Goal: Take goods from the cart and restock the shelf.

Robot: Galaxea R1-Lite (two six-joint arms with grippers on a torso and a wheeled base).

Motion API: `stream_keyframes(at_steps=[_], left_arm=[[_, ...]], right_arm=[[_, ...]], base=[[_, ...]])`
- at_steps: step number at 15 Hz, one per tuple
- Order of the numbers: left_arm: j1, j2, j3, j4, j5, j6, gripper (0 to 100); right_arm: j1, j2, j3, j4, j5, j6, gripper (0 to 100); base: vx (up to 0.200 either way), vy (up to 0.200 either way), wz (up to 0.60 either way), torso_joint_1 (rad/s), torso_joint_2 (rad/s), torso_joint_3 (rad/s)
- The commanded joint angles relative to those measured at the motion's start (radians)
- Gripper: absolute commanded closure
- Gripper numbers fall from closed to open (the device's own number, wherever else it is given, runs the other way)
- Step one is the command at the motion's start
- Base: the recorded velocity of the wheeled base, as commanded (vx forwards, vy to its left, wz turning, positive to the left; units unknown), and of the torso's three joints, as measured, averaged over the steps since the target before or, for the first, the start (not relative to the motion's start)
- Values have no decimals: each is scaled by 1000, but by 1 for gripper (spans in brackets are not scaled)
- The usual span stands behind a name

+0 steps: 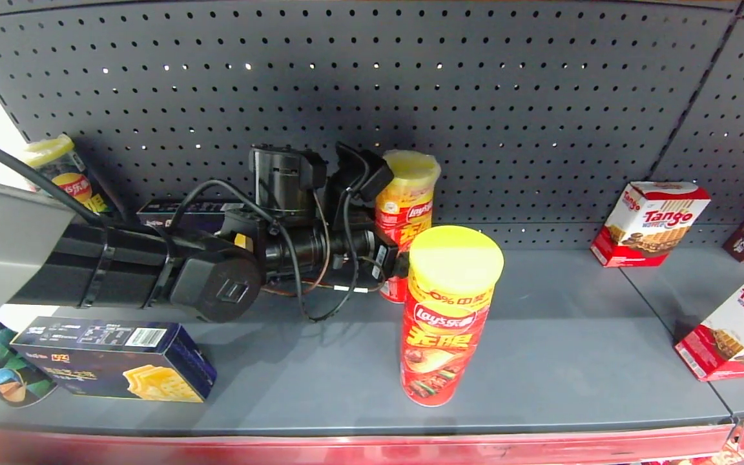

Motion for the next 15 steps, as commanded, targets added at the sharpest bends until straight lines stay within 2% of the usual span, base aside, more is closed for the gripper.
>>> stream_keyframes(at_steps=[1, 3, 6, 9, 14, 15], left_arm=[[-1, -50, 67, -36, 9, 0, 0], [0, -113, 165, -73, 32, 0, 0], [0, -180, 277, -82, 121, 0, 0], [3, -185, 292, -82, 227, -1, 0], [10, -176, 282, -82, 288, -1, 0], [11, -160, 272, -82, 323, -3, 0]], right_arm=[[1, 1, 0, 0, 0, 0, 0], [1, 1, 0, -1, 0, 0, 0], [1, 1, 0, -1, 0, 0, 0], [1, 1, 0, -1, 0, 0, 0], [1, 1, 0, 0, 0, 0, 0], [1, 1, 0, -1, 0, 0, 0]], base=[[0, 0, 0, 0, 0, 0], [0, 0, 0, 0, 0, 0], [0, 0, 0, 0, 0, 0], [0, 0, 0, 0, 0, 0], [0, 0, 0, 0, 0, 0], [0, 0, 0, 0, 0, 0]])
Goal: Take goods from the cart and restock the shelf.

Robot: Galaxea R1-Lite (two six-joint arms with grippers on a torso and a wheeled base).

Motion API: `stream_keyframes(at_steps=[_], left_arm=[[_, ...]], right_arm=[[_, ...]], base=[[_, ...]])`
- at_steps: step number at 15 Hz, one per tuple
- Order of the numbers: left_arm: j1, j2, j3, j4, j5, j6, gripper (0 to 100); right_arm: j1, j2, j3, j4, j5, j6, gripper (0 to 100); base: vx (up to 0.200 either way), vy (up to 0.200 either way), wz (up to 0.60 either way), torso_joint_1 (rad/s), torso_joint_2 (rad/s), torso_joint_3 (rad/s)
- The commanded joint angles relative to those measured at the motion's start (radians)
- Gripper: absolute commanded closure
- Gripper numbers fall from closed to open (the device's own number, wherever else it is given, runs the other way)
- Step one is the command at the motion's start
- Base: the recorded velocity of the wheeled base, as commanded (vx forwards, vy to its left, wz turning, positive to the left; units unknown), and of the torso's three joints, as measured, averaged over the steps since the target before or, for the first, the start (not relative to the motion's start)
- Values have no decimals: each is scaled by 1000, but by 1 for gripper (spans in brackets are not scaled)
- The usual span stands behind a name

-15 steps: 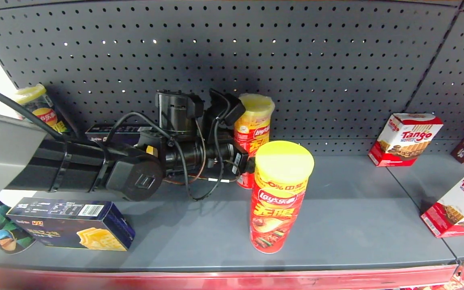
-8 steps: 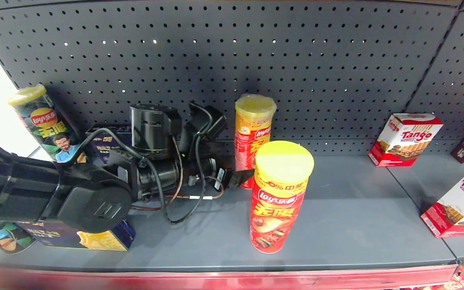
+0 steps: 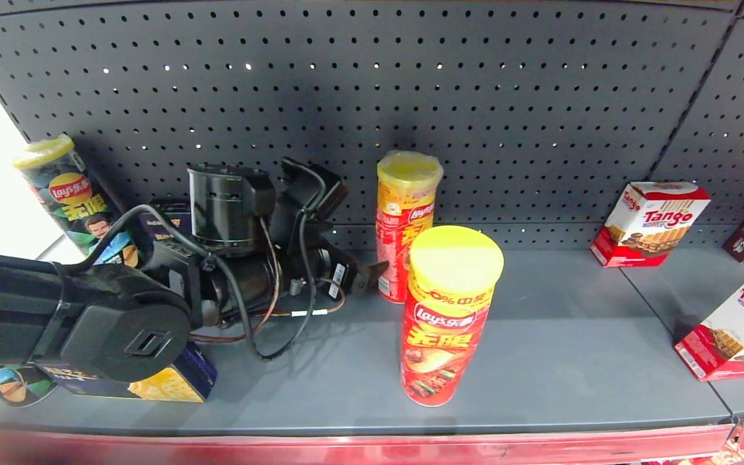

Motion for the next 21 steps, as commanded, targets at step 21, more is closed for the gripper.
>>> stream_keyframes(at_steps=[21], left_arm=[[14, 11, -14, -61, 1, 0, 0]], right_arm=[[1, 1, 0, 0, 0, -1, 0]], base=[[0, 0, 0, 0, 0, 0]])
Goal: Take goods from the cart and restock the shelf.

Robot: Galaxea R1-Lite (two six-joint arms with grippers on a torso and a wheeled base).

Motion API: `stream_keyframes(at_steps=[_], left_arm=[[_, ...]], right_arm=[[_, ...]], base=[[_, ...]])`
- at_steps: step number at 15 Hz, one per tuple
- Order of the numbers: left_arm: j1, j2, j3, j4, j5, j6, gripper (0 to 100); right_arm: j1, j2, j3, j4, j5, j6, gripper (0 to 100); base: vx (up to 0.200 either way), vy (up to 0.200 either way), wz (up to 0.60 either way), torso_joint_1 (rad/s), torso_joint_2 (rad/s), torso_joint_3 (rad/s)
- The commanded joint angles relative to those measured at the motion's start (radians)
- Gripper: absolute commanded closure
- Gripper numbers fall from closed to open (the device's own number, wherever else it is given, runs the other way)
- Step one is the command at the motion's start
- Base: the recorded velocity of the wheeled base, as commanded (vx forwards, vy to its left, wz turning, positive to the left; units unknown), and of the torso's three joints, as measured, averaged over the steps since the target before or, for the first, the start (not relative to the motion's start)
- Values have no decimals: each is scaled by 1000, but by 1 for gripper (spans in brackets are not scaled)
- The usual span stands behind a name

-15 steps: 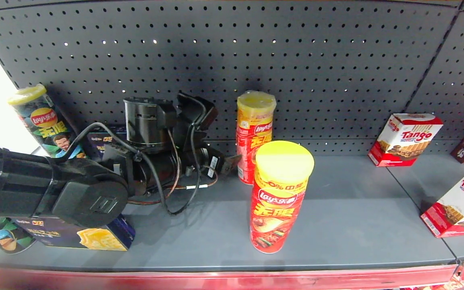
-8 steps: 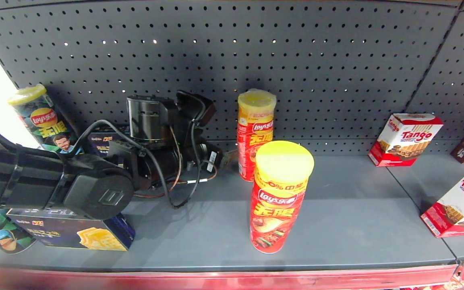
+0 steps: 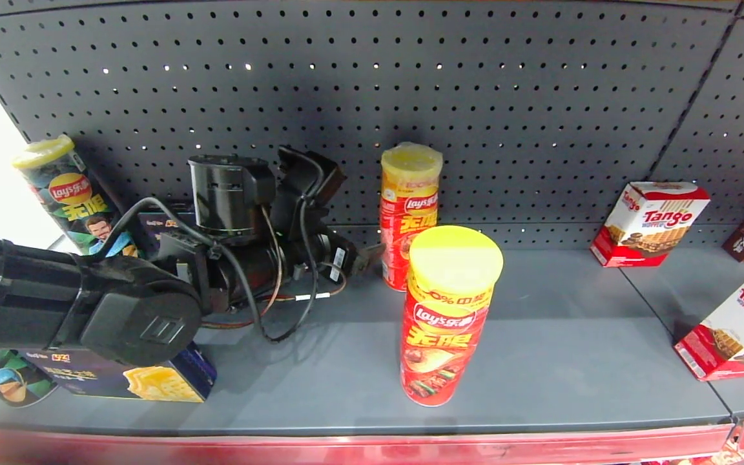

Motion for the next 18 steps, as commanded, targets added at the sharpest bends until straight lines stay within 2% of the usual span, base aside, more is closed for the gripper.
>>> stream_keyframes(at_steps=[1, 6, 13, 18], left_arm=[[-5, -22, 40, -17, -28, 1, 0], [-17, 12, 24, -15, -53, -2, 0], [-30, 92, -68, -12, -17, -2, 0], [-10, 92, -68, -12, -17, -2, 0]], right_arm=[[1, 1, 0, 0, 0, -1, 0], [1, 1, 0, 0, 0, -1, 0], [1, 1, 0, 0, 0, -1, 0], [1, 1, 0, 0, 0, -1, 0]], base=[[0, 0, 0, 0, 0, 0], [0, 0, 0, 0, 0, 0], [0, 0, 0, 0, 0, 0], [0, 0, 0, 0, 0, 0]])
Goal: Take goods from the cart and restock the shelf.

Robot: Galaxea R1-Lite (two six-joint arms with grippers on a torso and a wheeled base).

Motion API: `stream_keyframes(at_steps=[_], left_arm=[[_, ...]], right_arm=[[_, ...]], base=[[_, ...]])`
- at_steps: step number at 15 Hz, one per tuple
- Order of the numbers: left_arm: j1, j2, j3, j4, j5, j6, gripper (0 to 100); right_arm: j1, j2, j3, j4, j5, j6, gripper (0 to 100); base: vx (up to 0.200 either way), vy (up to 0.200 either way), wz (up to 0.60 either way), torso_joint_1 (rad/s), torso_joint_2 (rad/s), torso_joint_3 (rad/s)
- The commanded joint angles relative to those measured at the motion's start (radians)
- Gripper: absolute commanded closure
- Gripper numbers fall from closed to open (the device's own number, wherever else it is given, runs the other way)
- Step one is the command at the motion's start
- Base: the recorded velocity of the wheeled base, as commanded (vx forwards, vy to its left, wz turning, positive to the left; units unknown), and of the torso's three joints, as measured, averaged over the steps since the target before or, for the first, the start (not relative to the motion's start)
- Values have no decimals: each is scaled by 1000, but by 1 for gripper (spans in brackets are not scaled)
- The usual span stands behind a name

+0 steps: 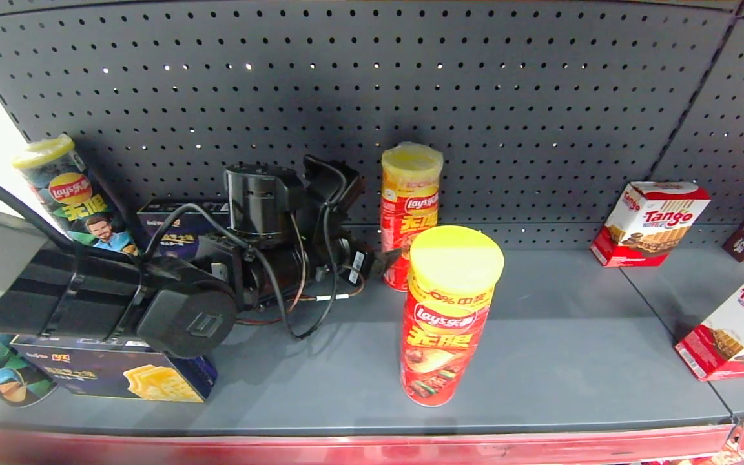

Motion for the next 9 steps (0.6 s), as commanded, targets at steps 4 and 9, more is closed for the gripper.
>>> stream_keyframes(at_steps=[4, 9], left_arm=[[34, 4, -3, -3, 0, 0, 0], [64, 4, -5, -3, 4, 0, 0]], right_arm=[[1, 1, 0, -2, 0, 0, 0], [1, 1, 0, -2, 0, 0, 0]], base=[[0, 0, 0, 0, 0, 0], [0, 0, 0, 0, 0, 0]])
